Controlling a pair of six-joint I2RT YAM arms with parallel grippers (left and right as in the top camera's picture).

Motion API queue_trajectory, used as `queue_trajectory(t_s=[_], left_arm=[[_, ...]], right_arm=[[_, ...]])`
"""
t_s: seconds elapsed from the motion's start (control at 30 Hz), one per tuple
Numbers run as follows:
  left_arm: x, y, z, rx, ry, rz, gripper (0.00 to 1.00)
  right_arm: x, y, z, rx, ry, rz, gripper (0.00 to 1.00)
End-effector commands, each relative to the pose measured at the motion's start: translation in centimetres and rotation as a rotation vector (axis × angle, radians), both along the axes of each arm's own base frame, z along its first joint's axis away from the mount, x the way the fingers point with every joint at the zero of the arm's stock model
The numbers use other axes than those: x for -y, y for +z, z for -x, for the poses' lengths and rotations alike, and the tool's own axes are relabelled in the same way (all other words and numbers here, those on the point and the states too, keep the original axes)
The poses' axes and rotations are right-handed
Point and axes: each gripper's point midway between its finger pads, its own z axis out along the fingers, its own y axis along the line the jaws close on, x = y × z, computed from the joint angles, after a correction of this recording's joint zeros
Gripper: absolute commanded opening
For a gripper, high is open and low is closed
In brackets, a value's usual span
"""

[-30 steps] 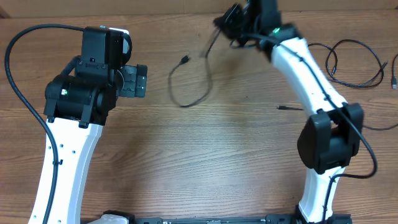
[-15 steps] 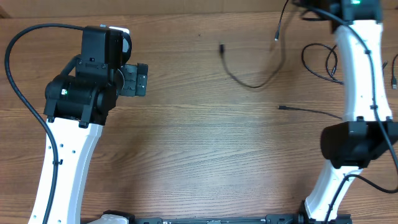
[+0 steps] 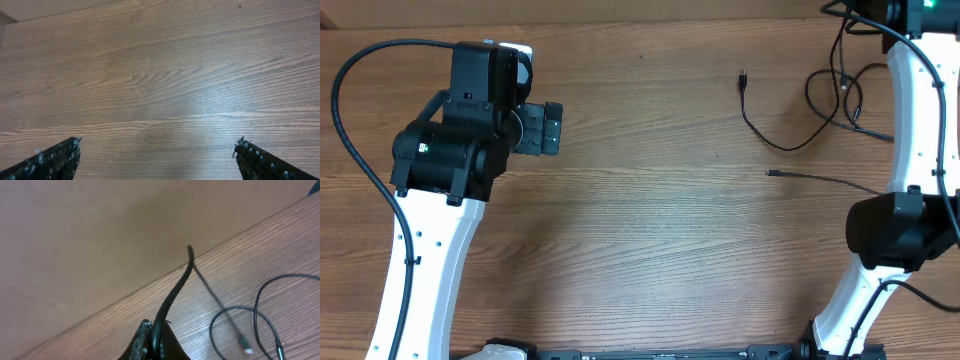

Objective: Untangle cables

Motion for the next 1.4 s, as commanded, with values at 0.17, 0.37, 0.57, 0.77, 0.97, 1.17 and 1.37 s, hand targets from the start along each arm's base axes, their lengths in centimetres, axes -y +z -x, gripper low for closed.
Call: queue_trajectory(t_s=[0.17,0.37,0.57,0.77,0.97,1.17,1.37], left_arm=[[0.5,0.3,0.1,0.012,-0.008,0.032,0.99],[0.5,0.3,0.1,0.014,0.001,0.04,1.0],[0.6,0.5,-0.2,0.029,0.011,0.053,1.0],[0.6,0.6,-0.2,0.033,0.026,0.066,1.0],[0.6,0.6,-0.2,0.033,0.028,0.068,1.0],[0.6,0.6,-0.2,0.033,0.028,0.068,0.99],[0.6,0.6,-0.2,0.033,0.028,0.068,1.0]], right_arm=[[0.6,-11.8,-3.1,-0.203,0.042,0.062,0.04],[-1.5,-17.1,-3.9,-0.286,0.126,0.055,0.04],[-6.3,-17.1,-5.2,-0.244,0.236,0.098,0.04],[-11.0,-15.9,-6.3,-0.178,0.287,0.17,0.07],[-11.1,-14.8,-7.3,-0.123,0.256,0.205,0.09],[-8.7,-14.8,-7.4,-0.126,0.22,0.203,1.0],[-6.9,-15.1,-7.1,-0.148,0.192,0.203,1.0]])
